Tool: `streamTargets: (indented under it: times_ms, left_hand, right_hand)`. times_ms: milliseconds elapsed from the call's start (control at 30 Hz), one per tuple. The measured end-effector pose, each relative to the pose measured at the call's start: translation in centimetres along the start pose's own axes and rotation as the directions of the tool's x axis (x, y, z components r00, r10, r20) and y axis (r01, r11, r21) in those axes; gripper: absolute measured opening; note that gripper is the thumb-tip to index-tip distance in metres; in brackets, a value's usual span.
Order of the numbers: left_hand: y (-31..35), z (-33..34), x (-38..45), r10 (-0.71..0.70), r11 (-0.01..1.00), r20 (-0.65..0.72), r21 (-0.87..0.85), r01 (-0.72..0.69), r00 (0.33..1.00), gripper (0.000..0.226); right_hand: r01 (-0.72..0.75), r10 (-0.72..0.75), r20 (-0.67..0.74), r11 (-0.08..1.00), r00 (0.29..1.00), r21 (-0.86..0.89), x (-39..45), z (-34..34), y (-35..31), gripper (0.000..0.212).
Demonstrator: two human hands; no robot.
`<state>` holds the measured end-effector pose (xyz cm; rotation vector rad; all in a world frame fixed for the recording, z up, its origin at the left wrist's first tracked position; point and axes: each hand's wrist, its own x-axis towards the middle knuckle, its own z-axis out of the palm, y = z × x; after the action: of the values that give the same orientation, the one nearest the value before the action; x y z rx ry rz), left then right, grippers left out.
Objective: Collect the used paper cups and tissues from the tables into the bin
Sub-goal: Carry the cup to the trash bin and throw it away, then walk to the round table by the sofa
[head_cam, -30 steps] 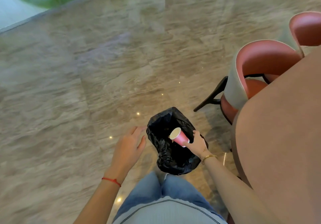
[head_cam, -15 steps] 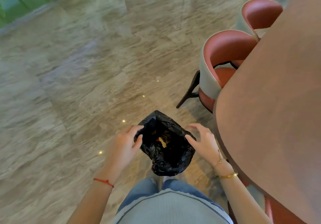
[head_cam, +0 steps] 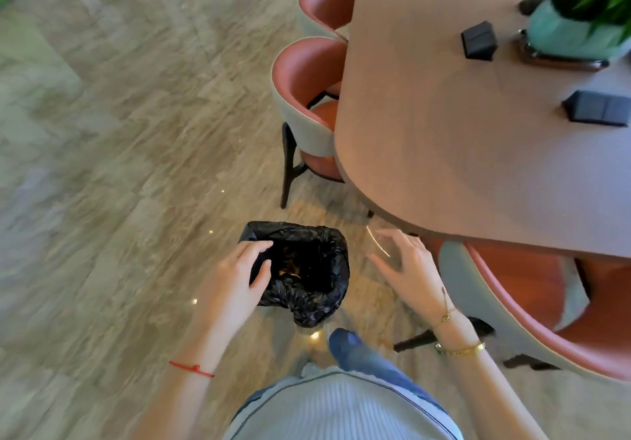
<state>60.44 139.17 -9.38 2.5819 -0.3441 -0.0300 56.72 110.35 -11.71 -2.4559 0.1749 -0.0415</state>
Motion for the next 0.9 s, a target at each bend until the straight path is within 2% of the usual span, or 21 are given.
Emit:
streamTargets:
  times_ms: [200,400,600,900]
  left_hand:
    - [1.8,1.1,-2.0,0.235,0.972,0.096,-0.045,-0.232,0.967,0.028]
    - [6.1,2.6,-3.2,0.46,0.888,0.207,-0.085,-0.453,0.863,0.029]
    - [12.7,5.2,-4.8,0.612,0.789,0.32,-0.189,-0.584,0.723,0.029]
    - [26.1,12.7,-9.1,0.771,0.612,0.41,-0.259,-0.747,0.488,0.03]
  right_hand:
    - [-0.184,0.189,-0.149,0.982,0.971,0.05,-10.1,-1.2,0.6,0.036]
    - [-0.36,0.356,-0.314,0.932,0.88,0.05,-19.1,-2.7,1.5,0.039]
    - [-0.508,0.504,-0.454,0.852,0.734,0.125,-26.7,-4.0,3.5,0.035]
    - [-0.631,0.64,-0.594,0.728,0.487,0.268,-37.6,-8.4,10.0,0.034]
